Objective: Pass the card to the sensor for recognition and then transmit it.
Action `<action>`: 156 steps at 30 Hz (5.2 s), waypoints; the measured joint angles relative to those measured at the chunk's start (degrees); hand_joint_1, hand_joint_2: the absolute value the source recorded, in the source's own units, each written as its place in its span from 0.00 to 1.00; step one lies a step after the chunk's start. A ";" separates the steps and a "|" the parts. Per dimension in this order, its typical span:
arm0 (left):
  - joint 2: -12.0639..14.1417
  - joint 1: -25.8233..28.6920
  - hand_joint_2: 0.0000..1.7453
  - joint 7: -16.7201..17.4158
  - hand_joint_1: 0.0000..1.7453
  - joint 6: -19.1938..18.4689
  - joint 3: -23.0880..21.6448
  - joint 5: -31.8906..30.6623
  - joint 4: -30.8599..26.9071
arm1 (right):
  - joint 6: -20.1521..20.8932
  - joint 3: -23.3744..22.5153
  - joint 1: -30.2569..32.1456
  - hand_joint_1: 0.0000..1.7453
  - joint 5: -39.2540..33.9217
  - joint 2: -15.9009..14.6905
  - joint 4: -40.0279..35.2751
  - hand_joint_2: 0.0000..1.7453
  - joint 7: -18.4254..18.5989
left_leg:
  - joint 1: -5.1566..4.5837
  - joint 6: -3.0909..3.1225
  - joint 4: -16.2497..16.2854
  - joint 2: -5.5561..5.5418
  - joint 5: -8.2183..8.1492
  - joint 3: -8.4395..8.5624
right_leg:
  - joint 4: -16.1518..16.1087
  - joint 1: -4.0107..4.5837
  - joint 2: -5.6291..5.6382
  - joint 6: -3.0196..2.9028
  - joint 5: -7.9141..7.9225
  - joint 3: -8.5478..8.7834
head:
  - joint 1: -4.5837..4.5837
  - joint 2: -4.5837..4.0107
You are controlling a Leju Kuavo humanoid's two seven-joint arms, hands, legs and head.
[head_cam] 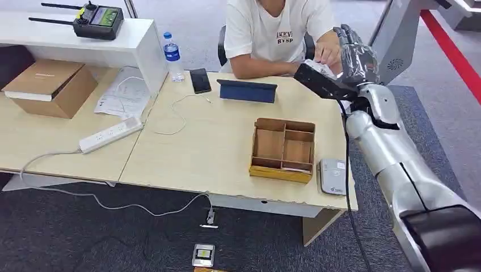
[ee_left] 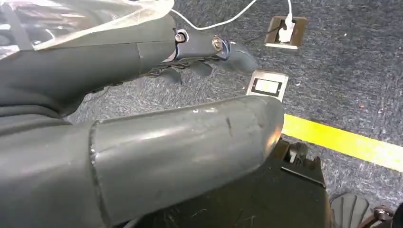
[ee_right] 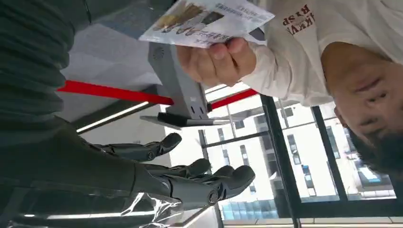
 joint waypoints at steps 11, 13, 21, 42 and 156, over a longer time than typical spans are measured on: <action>0.00 0.02 0.00 0.42 0.00 0.00 -0.46 0.35 0.00 | -5.81 0.55 -0.01 0.23 -0.07 -0.68 1.73 1.00 0.76 | 0.00 0.00 0.01 0.02 0.00 0.00 | 0.00 0.00 0.02 -0.02 0.02 0.00 | -0.02 0.00; 0.00 0.03 0.00 0.44 0.00 0.02 -0.59 0.37 0.00 | -5.83 0.50 -0.01 1.00 -0.63 -0.81 1.94 1.00 0.63 | 0.00 0.00 0.01 0.03 0.00 0.00 | 0.00 0.00 0.02 -0.02 0.02 0.00 | -0.02 0.00; 0.00 0.04 0.00 0.44 0.00 0.04 -1.33 0.35 0.00 | -5.70 0.39 -0.07 1.00 -1.64 -0.94 2.95 1.00 -0.11 | 0.00 0.00 0.01 0.03 0.00 -0.01 | 0.00 0.00 0.03 -0.02 0.03 0.00 | 0.00 0.00; 0.00 0.03 0.00 1.66 0.00 0.11 -1.77 1.42 0.00 | -3.97 0.06 0.67 1.00 -2.91 -1.16 3.36 1.00 -3.74 | 0.00 0.00 0.02 0.05 0.00 0.03 | 0.00 0.00 0.05 -0.02 0.03 0.00 | -0.02 0.00; 0.42 0.14 0.00 4.61 0.00 0.59 -3.06 0.98 0.00 | 1.34 -14.51 27.07 1.00 -7.08 -8.79 -11.48 1.00 1.64 | -0.01 0.04 0.04 0.08 0.01 -0.01 | -0.03 -0.01 0.08 -0.03 0.12 0.02 | 0.00 0.00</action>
